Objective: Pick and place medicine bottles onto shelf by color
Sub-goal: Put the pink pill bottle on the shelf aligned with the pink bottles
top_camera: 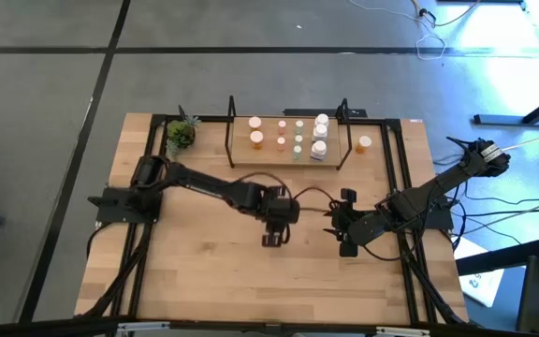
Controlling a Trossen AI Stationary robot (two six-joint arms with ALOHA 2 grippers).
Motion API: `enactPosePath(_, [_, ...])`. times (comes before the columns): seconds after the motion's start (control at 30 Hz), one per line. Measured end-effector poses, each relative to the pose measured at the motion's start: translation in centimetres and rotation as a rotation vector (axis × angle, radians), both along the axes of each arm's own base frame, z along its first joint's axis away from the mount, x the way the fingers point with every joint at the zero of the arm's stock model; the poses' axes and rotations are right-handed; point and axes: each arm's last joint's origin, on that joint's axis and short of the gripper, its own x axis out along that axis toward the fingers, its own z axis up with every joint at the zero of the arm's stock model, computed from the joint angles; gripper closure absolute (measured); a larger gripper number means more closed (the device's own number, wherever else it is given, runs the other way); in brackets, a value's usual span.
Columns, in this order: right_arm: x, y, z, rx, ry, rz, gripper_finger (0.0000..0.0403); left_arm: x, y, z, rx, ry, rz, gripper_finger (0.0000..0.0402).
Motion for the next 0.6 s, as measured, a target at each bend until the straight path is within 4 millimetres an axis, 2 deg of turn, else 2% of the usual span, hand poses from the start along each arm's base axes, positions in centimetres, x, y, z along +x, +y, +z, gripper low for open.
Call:
enactPosePath(0.27, [0.0,0.0,0.0,0.001,0.000,0.000,0.0205,0.5,5.6,2.7,0.013,0.006,0.047,0.0295])
enactPosePath(0.6, [0.0,0.0,0.0,0.003,-0.003,-0.003,0.0205,-0.7,12.1,4.3,0.021,-0.025,0.157,0.0295])
